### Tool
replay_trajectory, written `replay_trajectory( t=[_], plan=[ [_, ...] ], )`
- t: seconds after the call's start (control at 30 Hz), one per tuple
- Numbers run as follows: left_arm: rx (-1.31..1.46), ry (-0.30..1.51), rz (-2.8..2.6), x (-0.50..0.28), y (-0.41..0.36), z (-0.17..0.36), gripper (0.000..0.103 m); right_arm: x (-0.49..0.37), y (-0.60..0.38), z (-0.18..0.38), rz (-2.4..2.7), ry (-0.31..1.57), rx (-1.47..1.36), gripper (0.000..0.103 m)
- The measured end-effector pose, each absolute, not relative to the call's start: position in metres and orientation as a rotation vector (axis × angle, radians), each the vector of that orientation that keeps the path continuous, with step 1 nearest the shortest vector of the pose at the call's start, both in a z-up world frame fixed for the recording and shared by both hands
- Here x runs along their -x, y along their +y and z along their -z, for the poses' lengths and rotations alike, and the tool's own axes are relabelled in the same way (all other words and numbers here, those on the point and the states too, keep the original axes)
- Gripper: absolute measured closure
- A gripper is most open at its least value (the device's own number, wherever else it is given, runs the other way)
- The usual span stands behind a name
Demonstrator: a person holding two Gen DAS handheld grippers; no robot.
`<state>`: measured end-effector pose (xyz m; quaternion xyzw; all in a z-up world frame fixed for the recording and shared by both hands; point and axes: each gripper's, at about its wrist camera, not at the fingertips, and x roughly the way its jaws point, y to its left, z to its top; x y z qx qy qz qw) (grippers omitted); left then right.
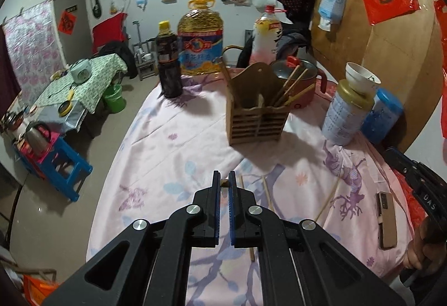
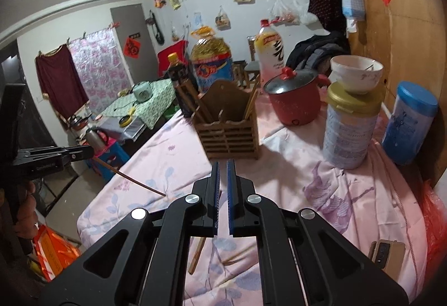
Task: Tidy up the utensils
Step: 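Carry both held chopsticks up to the wooden holder with both tools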
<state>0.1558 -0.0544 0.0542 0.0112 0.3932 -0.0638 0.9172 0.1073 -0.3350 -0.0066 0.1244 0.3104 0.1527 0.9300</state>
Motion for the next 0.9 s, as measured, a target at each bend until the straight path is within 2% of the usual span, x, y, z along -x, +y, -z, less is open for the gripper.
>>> replay_trajectory(
  t=[0.23,0.33,0.4,0.5,0.6,0.9],
  plan=[
    [-0.047,0.761,0.254,-0.204,-0.062,-0.084,0.097,-0.115,-0.344,-0.009,-0.198,0.602,-0.301,0.097],
    [-0.069,0.713,0.291,-0.225,-0.065,-0.102,0.097,-0.125,-0.349,0.006,-0.156,0.671,-0.334,0.092],
    [-0.070,0.690,0.317,-0.234,-0.067,-0.110,0.097,-0.136,-0.364,0.038,-0.103,0.771,-0.427,0.079],
    [-0.065,0.695,0.346,-0.243,-0.068,-0.110,0.097,-0.151,-0.386,0.085,-0.057,0.915,-0.568,0.079],
    [-0.068,0.720,0.356,-0.250,-0.067,-0.104,0.097,-0.170,-0.396,0.124,-0.002,1.021,-0.591,0.079],
    [-0.065,0.789,0.324,-0.267,-0.052,-0.085,0.097,-0.246,-0.407,0.191,0.052,1.227,-0.659,0.080]
  ],
)
